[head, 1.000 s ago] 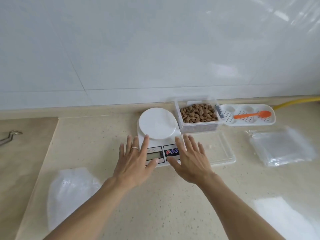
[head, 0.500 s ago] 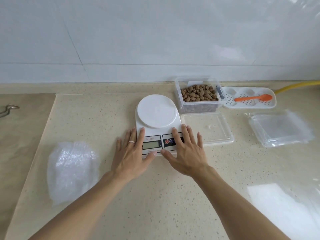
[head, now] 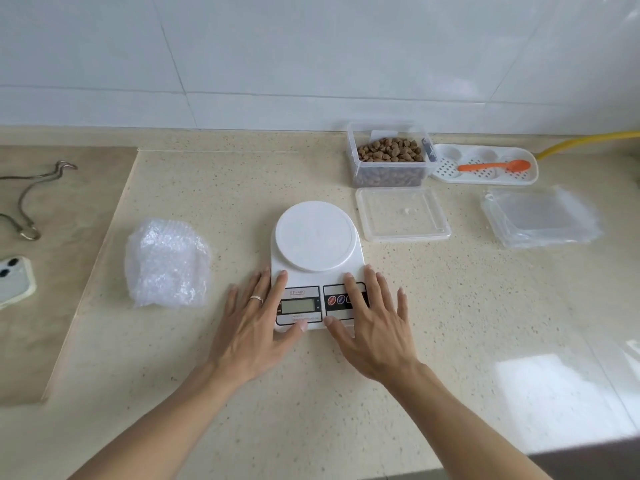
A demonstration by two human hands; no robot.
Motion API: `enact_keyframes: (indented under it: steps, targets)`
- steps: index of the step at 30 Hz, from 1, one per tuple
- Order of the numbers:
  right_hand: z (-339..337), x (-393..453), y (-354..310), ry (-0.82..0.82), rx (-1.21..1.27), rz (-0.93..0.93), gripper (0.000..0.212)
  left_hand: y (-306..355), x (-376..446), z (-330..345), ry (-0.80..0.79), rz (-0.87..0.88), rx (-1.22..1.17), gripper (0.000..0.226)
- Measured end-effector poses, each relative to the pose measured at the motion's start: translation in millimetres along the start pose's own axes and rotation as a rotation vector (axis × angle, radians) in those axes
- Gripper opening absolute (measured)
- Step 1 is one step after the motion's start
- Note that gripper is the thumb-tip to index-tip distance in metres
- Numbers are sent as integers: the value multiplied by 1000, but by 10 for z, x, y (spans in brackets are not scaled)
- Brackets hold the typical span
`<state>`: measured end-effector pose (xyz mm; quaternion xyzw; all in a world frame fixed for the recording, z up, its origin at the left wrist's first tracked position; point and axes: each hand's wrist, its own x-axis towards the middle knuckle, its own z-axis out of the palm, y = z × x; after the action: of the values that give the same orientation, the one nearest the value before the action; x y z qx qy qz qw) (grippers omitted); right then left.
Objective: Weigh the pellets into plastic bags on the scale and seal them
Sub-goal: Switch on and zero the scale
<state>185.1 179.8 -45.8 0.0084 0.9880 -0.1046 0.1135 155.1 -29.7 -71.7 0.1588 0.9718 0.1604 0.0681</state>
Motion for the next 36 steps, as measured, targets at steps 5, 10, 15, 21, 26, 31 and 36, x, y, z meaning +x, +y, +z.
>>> enact_keyframes:
  steps: [5, 10, 15, 21, 26, 31, 36]
  targets:
    - [26, 94, -8, 180, 171, 43, 61, -100, -33, 60, 61, 58, 74, 88]
    - [133, 197, -102, 315, 337, 140, 46, -93, -30, 47, 79, 62, 66, 88]
    - [140, 117, -57, 337, 361, 85, 48, -80, -49, 9, 78, 109, 69, 90]
    - [213, -75, 288, 230, 156, -49, 58, -68, -46, -4, 103, 202, 47, 87]
    - [201, -91, 247, 210, 120, -36, 60, -65, -42, -8, 72, 176, 57, 89]
    - [185, -98, 238, 204, 94, -39, 66, -75, -45, 5, 51, 146, 49, 92]
    - [187, -92, 244, 192, 76, -42, 65, -70, -40, 8, 54, 145, 49, 92]
